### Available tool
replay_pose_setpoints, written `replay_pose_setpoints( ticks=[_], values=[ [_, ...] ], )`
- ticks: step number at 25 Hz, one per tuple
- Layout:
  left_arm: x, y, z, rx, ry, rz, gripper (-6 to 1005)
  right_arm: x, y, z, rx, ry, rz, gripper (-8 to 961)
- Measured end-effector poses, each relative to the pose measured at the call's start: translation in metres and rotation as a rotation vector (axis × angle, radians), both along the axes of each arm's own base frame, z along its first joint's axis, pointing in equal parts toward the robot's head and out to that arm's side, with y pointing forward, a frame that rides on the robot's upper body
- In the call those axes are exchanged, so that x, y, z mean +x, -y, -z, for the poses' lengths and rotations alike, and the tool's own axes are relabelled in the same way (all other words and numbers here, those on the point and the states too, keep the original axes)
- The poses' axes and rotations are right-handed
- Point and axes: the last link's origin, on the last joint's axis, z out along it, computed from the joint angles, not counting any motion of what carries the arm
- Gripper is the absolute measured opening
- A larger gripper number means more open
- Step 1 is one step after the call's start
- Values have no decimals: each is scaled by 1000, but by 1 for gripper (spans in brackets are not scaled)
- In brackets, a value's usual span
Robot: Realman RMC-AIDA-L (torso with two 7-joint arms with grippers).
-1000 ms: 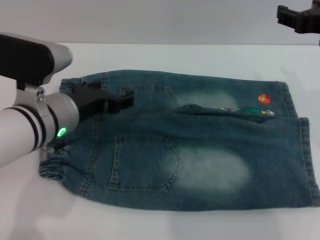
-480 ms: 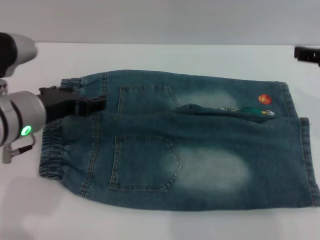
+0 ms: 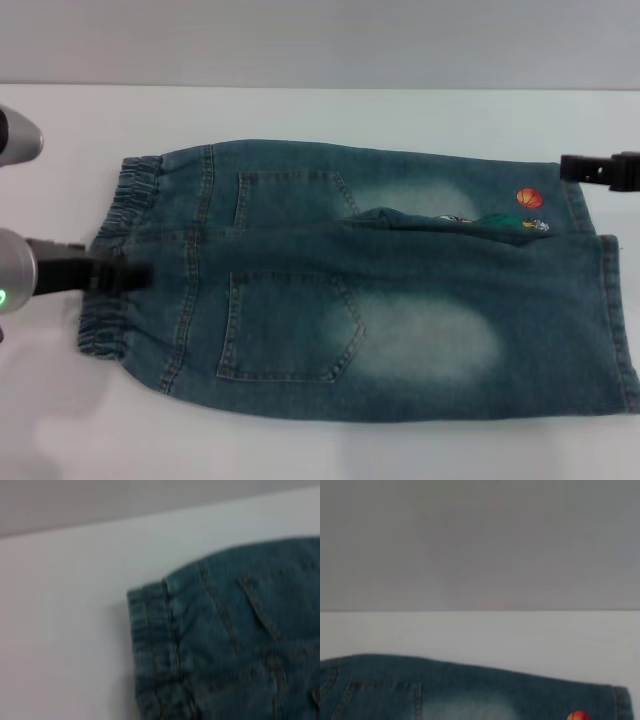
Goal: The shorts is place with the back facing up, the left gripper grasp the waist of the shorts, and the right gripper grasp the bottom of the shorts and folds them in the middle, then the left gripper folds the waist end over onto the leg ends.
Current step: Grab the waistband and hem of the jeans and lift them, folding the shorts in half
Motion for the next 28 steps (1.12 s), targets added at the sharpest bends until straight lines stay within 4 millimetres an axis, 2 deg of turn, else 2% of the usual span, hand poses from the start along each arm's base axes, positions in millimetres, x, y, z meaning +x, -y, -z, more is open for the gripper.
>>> replay_pose_setpoints(
  ticks=[8,21,28],
  values=[
    [1,5,3,-81,-63,-86,823,1,2,8,-17,3,4,693],
    [5,8,6,-97,-38,-186,821,9,-4,2,23,57,16,688],
    [4,6,9,-97,-28,-211,820,12,-9,6,22,66,6,686]
  ],
)
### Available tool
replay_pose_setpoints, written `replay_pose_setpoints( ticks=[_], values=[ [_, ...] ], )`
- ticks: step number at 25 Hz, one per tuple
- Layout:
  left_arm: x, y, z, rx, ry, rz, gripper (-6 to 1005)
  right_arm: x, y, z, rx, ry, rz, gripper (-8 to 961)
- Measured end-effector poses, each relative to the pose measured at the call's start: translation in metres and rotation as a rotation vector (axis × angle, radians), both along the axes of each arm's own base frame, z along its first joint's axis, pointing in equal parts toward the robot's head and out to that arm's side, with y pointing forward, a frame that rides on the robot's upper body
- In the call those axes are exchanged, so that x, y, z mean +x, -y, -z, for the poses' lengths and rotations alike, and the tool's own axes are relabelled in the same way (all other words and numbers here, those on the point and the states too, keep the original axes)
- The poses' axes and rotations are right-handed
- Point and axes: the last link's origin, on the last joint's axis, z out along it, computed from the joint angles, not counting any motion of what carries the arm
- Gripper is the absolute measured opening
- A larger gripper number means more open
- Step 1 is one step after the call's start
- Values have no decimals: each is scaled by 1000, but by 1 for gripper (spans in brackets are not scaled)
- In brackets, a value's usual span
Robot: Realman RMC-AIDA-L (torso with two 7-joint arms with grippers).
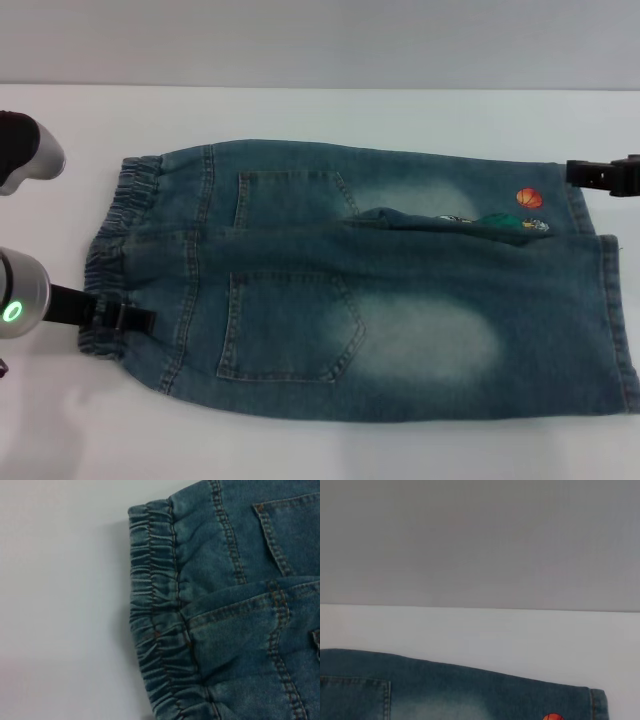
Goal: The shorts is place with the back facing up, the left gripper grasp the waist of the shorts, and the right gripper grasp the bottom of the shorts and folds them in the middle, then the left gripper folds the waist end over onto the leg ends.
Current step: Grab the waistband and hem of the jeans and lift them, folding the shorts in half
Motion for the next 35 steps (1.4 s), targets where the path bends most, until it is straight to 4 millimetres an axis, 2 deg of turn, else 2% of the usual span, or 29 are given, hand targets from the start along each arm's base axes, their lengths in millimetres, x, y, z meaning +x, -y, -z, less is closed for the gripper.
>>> replay_pose_setpoints(
  ticks=[9,35],
  values=[
    [-6,-4,10,-29,-10,-31,819,4,1,2,-12,11,-1,682],
    [-13,-8,10,-30,-41,-60,814,0,2,5,-30,15,-17,672]
  ],
)
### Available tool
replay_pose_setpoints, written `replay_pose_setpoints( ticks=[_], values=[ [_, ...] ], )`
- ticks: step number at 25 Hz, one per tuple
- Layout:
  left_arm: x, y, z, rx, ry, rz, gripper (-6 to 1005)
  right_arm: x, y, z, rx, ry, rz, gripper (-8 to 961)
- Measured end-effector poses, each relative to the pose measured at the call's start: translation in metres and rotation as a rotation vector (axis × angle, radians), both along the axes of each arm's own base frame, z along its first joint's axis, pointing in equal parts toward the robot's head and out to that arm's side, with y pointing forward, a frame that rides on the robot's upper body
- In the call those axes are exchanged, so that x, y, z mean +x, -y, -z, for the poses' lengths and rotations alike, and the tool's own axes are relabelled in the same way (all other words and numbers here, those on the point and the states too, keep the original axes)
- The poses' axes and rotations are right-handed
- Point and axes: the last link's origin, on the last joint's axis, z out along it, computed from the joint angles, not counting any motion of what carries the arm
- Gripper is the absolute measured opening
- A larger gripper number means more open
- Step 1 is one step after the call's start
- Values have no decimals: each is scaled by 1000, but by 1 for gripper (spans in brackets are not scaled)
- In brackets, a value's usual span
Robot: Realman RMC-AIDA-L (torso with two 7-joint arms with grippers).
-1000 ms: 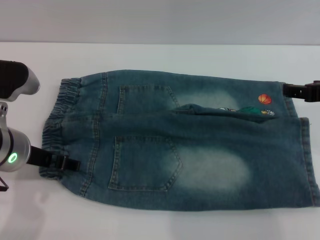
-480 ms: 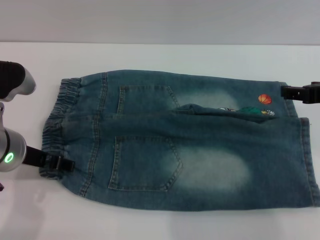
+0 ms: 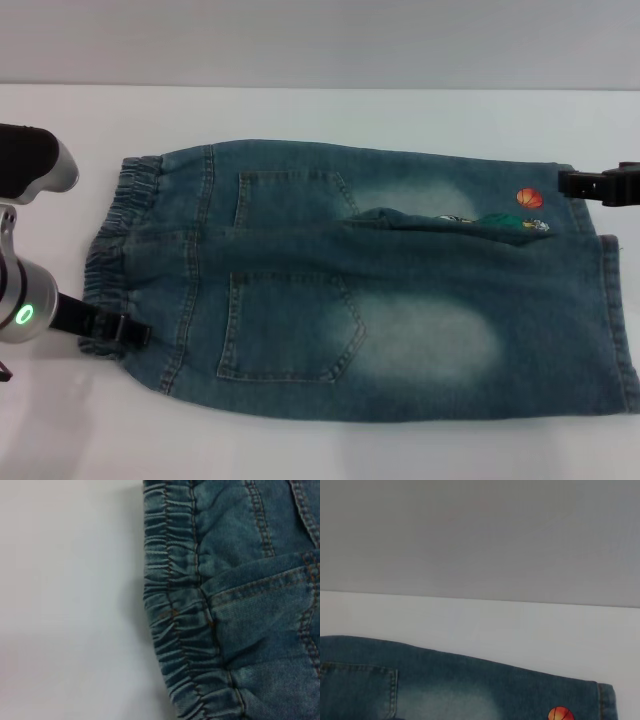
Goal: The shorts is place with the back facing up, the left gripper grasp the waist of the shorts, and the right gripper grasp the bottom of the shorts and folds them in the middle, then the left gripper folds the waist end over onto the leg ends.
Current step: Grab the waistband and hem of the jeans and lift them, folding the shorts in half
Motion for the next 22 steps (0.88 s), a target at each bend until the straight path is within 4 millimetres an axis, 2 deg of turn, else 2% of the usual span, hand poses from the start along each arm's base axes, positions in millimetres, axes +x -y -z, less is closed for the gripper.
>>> replay_pose_setpoints(
  ticks=[13,22],
  values=[
    [5,-3,3,-38,-14,15,812,-3,0,-3,7,1,-9,667],
    [6,-4,2,-49,-22,13,623,-4,0,-4,6,3,-10,664]
  ],
)
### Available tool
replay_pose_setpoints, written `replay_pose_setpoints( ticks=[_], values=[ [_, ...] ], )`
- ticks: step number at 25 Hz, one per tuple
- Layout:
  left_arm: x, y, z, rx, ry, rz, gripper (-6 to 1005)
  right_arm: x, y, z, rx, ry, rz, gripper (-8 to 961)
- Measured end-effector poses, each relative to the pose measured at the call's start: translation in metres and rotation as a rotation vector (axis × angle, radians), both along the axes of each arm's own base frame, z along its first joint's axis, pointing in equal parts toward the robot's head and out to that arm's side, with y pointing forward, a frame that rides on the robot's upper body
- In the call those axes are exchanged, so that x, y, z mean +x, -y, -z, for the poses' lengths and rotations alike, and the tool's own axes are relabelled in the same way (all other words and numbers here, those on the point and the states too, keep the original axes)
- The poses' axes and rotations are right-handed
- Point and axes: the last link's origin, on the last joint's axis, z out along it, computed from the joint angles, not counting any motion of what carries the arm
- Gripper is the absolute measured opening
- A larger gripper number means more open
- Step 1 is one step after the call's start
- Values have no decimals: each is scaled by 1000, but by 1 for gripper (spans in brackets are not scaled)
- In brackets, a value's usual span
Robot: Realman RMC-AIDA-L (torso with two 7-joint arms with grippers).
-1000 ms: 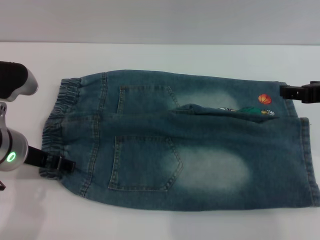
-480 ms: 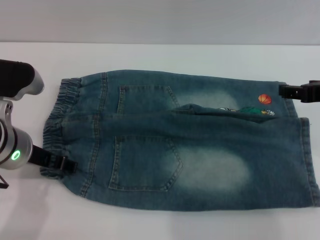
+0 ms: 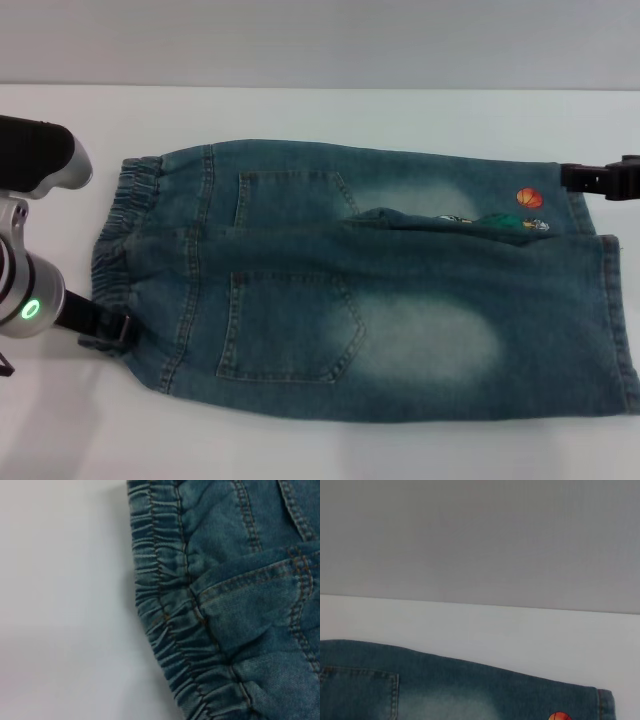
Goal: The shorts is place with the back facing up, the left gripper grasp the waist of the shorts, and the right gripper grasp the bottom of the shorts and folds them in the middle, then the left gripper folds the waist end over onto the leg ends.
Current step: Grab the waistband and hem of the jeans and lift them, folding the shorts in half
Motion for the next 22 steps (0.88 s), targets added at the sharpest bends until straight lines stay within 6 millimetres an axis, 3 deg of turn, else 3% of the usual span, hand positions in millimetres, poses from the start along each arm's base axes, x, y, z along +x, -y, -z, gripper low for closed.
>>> replay_pose_setpoints(
  ticks=[10,22],
  values=[
    [8,1,-2,-3,0,23,432,3,6,-1,-36,21,29,660],
    [19,4,-7,14,7,53,332,21,24,-4,-88,96,121,655]
  ],
)
